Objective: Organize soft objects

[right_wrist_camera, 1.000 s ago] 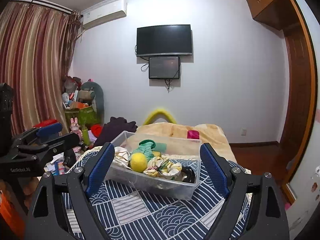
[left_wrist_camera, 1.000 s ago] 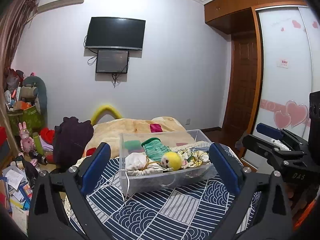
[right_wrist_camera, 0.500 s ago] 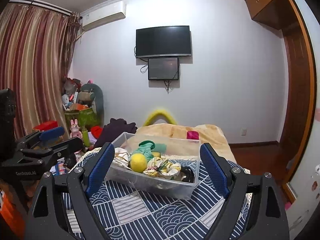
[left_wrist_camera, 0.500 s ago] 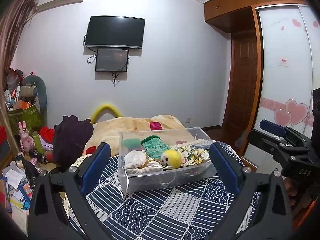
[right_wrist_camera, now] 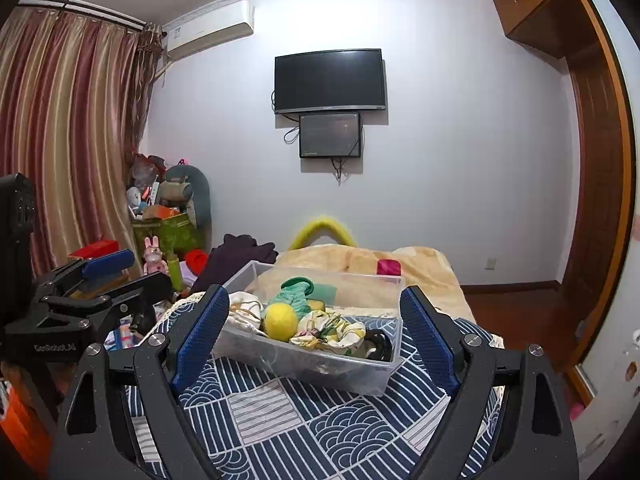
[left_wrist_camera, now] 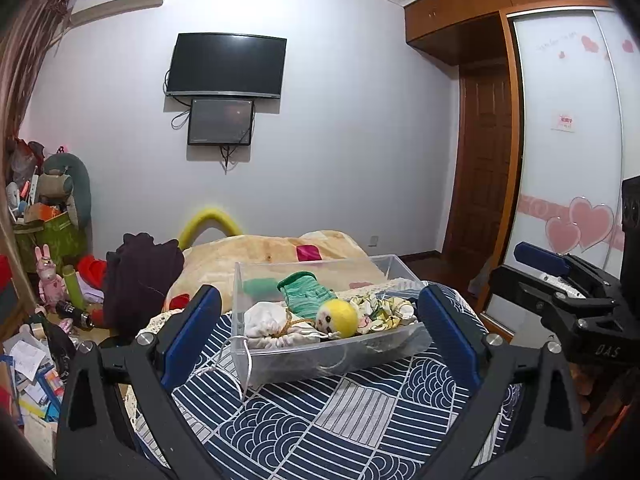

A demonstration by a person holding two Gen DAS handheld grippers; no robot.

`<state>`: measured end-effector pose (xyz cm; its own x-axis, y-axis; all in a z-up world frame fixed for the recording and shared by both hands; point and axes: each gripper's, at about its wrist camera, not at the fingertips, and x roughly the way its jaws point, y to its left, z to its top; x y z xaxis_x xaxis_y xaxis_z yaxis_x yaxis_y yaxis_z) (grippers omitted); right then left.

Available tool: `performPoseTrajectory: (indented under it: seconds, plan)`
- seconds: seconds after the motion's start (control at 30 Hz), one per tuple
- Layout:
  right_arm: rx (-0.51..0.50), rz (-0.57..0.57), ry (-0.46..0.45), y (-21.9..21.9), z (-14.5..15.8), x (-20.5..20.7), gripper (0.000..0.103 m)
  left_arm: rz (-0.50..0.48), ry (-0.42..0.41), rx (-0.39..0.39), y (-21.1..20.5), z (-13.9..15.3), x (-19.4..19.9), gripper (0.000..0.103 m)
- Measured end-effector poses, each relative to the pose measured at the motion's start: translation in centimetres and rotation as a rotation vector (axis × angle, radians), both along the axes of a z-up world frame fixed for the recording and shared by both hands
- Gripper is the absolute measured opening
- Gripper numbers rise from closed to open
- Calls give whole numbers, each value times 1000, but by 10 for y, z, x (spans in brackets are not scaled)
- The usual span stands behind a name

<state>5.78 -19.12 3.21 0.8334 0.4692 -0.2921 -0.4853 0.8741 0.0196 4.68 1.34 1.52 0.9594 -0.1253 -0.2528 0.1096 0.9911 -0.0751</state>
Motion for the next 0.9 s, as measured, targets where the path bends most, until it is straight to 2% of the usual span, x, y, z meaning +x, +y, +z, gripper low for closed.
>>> performPoseTrajectory:
  seconds: [0.47, 0.57, 0.7, 0.9]
  plan:
    - [2, -7, 16, 2, -3, 3, 86, -1, 13, -14, 2, -4, 4, 100]
    - [1, -9, 22, 2, -4, 4, 89, -15, 22, -17, 2, -4, 5, 100]
    - [-1, -5, 24, 2, -5, 4, 99, -19, 18, -20, 2, -3, 4, 100]
    - [-7, -1, 24, 2, -6, 4, 99, -14, 16, -20, 2, -3, 3, 100]
